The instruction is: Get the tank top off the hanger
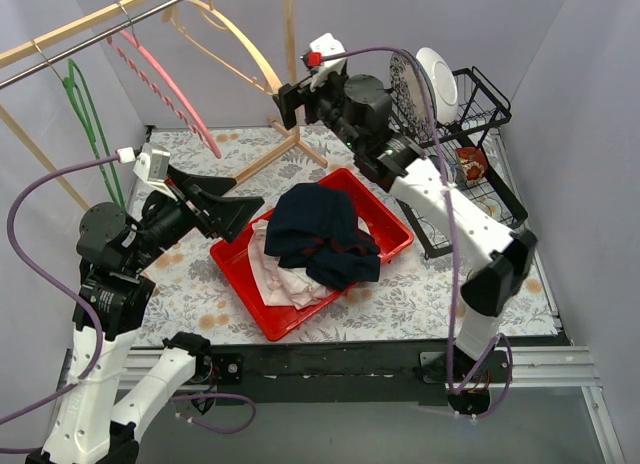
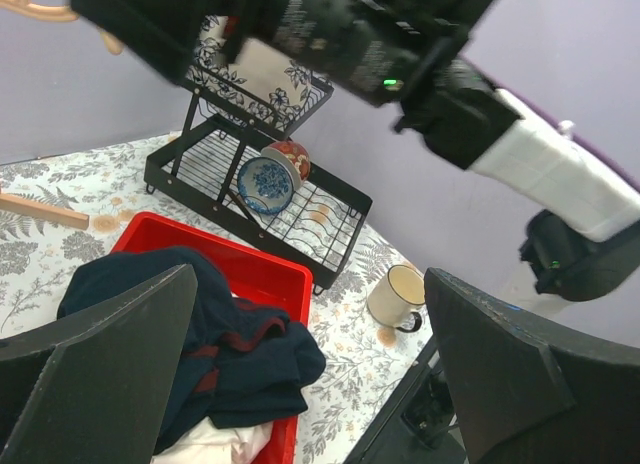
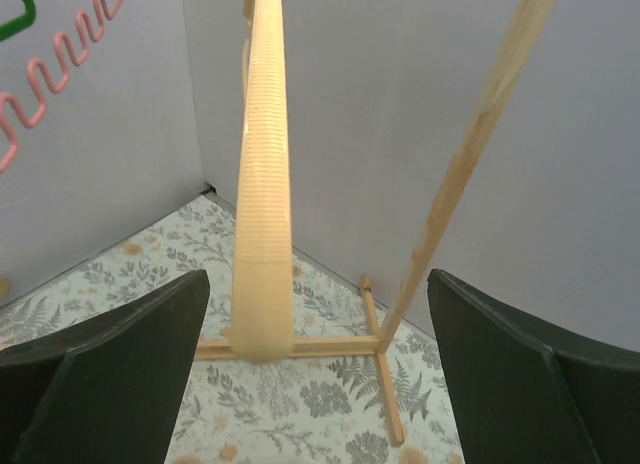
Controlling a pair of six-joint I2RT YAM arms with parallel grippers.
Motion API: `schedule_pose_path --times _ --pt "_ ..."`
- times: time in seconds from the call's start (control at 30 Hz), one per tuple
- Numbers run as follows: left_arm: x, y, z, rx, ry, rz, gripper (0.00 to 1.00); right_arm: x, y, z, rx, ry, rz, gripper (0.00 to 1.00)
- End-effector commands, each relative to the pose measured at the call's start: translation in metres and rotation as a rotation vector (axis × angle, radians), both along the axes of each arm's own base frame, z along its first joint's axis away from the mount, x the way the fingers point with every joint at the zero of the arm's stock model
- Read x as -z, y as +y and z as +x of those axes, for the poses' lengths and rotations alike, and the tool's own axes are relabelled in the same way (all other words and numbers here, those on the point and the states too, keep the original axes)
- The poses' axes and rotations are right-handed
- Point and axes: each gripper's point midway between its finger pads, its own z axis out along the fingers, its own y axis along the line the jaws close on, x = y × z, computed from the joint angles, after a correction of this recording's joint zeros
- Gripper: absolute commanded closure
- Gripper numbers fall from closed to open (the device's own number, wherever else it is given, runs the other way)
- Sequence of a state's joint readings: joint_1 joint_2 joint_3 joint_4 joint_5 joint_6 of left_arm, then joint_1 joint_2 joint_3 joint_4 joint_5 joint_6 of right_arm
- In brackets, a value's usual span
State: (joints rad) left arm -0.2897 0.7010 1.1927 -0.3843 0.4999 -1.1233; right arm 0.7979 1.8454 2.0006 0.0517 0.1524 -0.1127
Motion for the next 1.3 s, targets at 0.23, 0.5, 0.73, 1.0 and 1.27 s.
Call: schedule_pose_path --times 0.23,0.5,0.73,1.0,1.27 --pt "-0.022 -0.006 0.009 0.019 -0.046 -0.022 0.02 0.004 -0.109 -0.124 -0.054 0.179 0.034 0.01" --pt "-0.001 -0.001 0.018 -0.027 -0.028 -0.011 0.02 0.051 -0.148 -0.172 -0.04 0.402 0.105 0.01" --pt "0.028 -0.006 0.023 -0.006 0.036 -0.008 0.02 0.066 -0.167 -0.195 -0.031 0.479 0.166 0.02" --pt "0.022 -0.007 0.025 -0.007 0.033 -0.036 0.02 0.071 -0.175 -0.199 -0.018 0.47 0.173 0.02" --pt "0.022 -0.004 0.022 -0.016 0.027 -0.047 0.02 0.07 -0.168 -0.199 -0.053 0.458 0.173 0.02"
